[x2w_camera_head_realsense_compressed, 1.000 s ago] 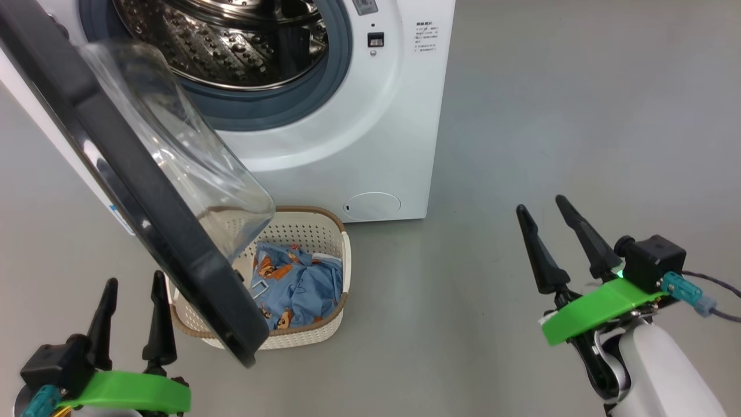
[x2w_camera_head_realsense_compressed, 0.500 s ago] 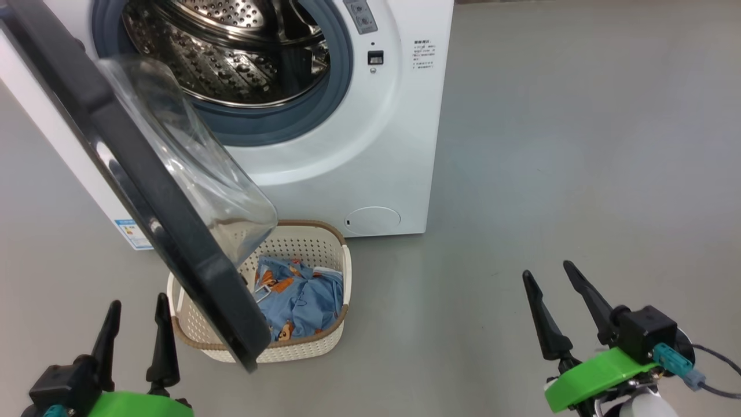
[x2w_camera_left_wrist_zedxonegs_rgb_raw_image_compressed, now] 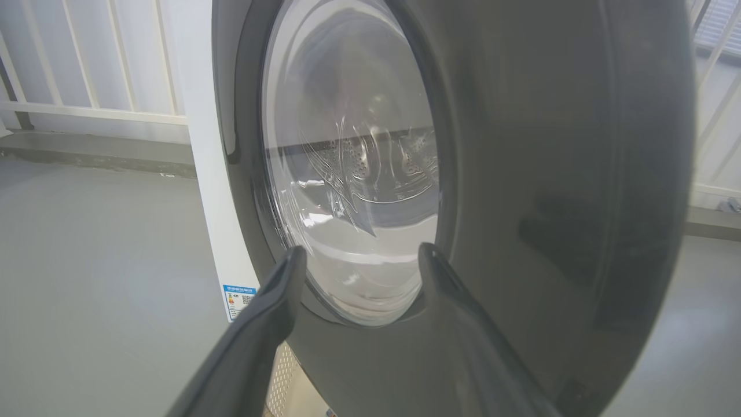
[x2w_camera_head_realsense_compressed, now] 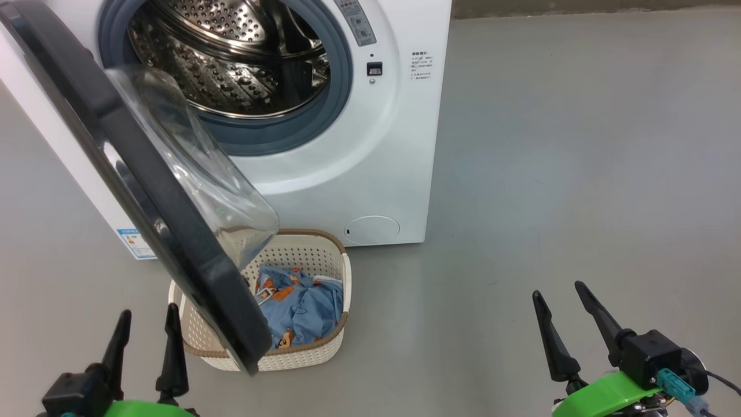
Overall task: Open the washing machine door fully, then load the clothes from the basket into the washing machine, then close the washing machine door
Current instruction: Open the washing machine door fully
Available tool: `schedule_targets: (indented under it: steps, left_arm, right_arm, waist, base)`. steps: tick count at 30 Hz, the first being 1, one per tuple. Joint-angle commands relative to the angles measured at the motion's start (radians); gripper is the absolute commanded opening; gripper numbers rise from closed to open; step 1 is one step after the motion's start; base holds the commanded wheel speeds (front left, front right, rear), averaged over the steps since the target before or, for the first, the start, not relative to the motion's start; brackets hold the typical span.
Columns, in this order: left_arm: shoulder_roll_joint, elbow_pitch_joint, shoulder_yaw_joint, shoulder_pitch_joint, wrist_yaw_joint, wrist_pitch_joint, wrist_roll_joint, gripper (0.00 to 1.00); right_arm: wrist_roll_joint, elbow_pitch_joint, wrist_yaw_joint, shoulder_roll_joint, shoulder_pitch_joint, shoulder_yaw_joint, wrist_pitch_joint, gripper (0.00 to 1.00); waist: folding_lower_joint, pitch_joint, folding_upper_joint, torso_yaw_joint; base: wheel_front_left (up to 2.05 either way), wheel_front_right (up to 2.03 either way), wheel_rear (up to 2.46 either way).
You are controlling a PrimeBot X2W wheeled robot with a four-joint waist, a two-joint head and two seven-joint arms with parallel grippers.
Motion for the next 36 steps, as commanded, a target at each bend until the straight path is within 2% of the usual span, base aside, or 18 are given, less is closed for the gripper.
schedule_targets:
  steps: [1,27,28,29,36]
  left_arm:
    - [0.013,-0.025,0.034,-0.004,-0.003,-0.006,0.014,1.00]
    - [0.006,-0.012,0.016,0.002,-0.003,-0.006,0.003,1.00]
    - [0.006,-0.013,0.013,0.001,-0.003,-0.006,0.000,0.26]
    - [0.007,-0.020,0.013,-0.002,-0.003,-0.006,-0.001,0.00]
    - [0.012,-0.099,0.050,-0.035,-0.003,-0.006,0.003,0.00]
  right_arm:
    - [-0.010,-0.030,0.003,0.004,-0.004,0.017,-0.012,1.00]
    - [-0.025,-0.032,0.003,0.011,0.001,0.005,-0.012,1.00]
    - [-0.026,-0.033,0.003,0.011,0.001,0.004,-0.012,1.00]
    - [-0.026,-0.033,0.003,0.011,0.000,0.004,-0.012,1.00]
    - [-0.022,-0.026,0.003,0.011,-0.002,0.010,-0.012,1.00]
  waist:
    - [0.0000,0.000,-0.0001,0.000]
    - [0.0000,-0.001,-0.0001,0.010]
    - [0.0000,0.000,-0.0001,0.010]
    - [0.0000,0.000,-0.0001,0.011]
    - [0.0000,0.006,-0.0001,0.013]
  base:
    - [0.00,0.00,0.00]
    - [0.00,0.00,0.00]
    - [0.00,0.00,0.00]
    - [0.00,0.00,0.00]
    - [0.00,0.00,0.00]
